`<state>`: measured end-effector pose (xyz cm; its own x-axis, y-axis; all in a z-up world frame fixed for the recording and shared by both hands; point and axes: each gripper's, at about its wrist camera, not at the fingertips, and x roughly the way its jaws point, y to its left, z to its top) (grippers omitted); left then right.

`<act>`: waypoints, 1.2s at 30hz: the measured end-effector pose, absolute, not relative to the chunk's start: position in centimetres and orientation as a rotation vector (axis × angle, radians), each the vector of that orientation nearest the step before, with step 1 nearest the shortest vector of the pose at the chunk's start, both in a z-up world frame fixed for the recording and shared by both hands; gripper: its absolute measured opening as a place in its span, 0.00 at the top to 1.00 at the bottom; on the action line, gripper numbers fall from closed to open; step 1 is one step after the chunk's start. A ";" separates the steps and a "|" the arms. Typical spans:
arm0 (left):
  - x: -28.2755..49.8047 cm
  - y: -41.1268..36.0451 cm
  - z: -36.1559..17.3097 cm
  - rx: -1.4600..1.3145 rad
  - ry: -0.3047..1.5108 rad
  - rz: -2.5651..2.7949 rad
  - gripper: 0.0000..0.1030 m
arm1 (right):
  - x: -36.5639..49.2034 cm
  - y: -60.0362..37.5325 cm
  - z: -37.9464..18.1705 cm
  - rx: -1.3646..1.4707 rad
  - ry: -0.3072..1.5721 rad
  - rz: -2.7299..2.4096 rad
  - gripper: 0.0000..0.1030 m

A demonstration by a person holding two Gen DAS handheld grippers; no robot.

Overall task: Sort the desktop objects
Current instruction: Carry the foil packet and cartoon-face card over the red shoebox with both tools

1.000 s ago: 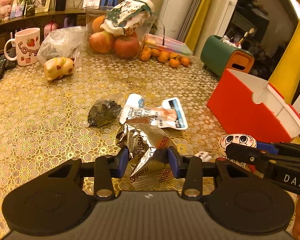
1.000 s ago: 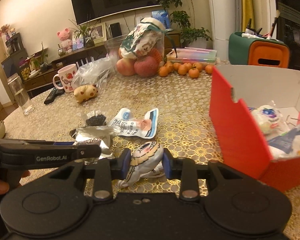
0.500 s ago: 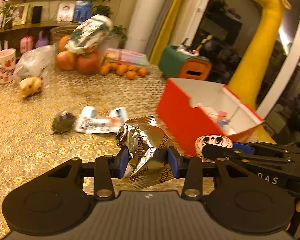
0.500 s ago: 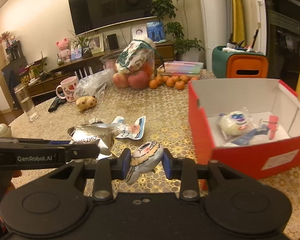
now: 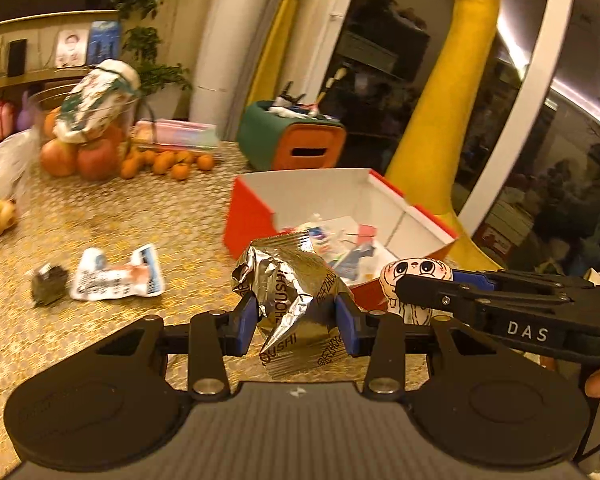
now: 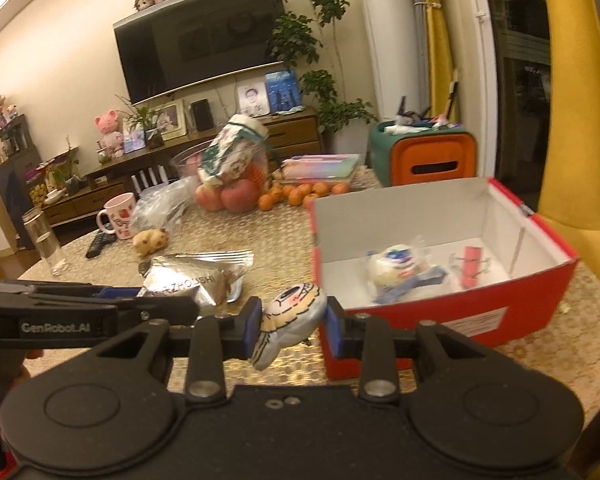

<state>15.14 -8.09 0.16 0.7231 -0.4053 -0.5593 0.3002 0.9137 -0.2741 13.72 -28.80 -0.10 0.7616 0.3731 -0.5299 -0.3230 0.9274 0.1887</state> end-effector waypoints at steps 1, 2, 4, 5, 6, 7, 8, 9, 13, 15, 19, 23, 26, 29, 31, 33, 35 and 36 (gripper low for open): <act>15.3 -8.6 0.4 -0.165 0.655 -0.399 0.61 | 13.8 -29.3 0.0 0.092 0.593 0.375 0.69; 15.6 -9.1 0.6 -0.162 0.652 -0.407 0.61 | 13.8 -29.8 0.1 0.096 0.591 0.370 0.69; 16.2 -10.0 1.1 -0.156 0.646 -0.423 0.61 | 14.1 -30.6 0.3 0.096 0.584 0.359 0.69; 16.5 -10.5 1.3 -0.150 0.642 -0.430 0.61 | 14.3 -31.1 0.4 0.093 0.580 0.350 0.69; 16.8 -11.0 1.6 -0.143 0.638 -0.438 0.61 | 14.5 -31.5 0.5 0.091 0.576 0.344 0.69; 17.0 -11.4 1.8 -0.135 0.635 -0.445 0.61 | 14.7 -32.0 0.6 0.090 0.571 0.338 0.69; 17.3 -11.9 2.0 -0.126 0.632 -0.453 0.61 | 15.0 -32.5 0.8 0.088 0.566 0.330 0.69; 17.6 -12.4 2.3 -0.118 0.628 -0.461 0.61 | 15.2 -32.9 0.9 0.087 0.561 0.323 0.69; 19.1 -14.3 3.2 -0.073 0.616 -0.499 0.61 | 16.2 -34.7 1.6 0.088 0.542 0.296 0.69; 20.0 -15.2 3.6 -0.056 0.614 -0.514 0.61 | 16.8 -35.5 1.9 0.087 0.537 0.285 0.69; 22.2 -16.6 4.0 -0.028 0.621 -0.532 0.61 | 18.5 -37.0 2.1 0.077 0.548 0.271 0.69; 25.1 -17.5 4.3 -0.038 0.649 -0.545 0.61 | 20.3 -38.6 1.8 0.077 0.565 0.233 0.69; 27.5 -18.2 4.3 -0.043 0.682 -0.541 0.61 | 21.9 -39.8 1.3 0.097 0.590 0.204 0.69; 29.6 -19.3 4.0 -0.021 0.703 -0.535 0.61 | 23.6 -40.7 0.4 0.108 0.623 0.181 0.69; 30.8 -20.1 3.5 0.009 0.714 -0.522 0.60 | 24.5 -41.0 -0.4 0.110 0.646 0.175 0.69; 31.8 -20.8 2.9 0.024 0.730 -0.516 0.60 | 25.3 -41.0 -1.0 0.089 0.665 0.166 0.69; 32.8 -21.3 2.2 0.027 0.750 -0.512 0.60 | 25.9 -41.0 -1.5 0.071 0.680 0.161 0.69; 33.3 -21.6 1.8 0.028 0.763 -0.511 0.60 | 26.2 -40.9 -1.8 0.068 0.687 0.159 0.69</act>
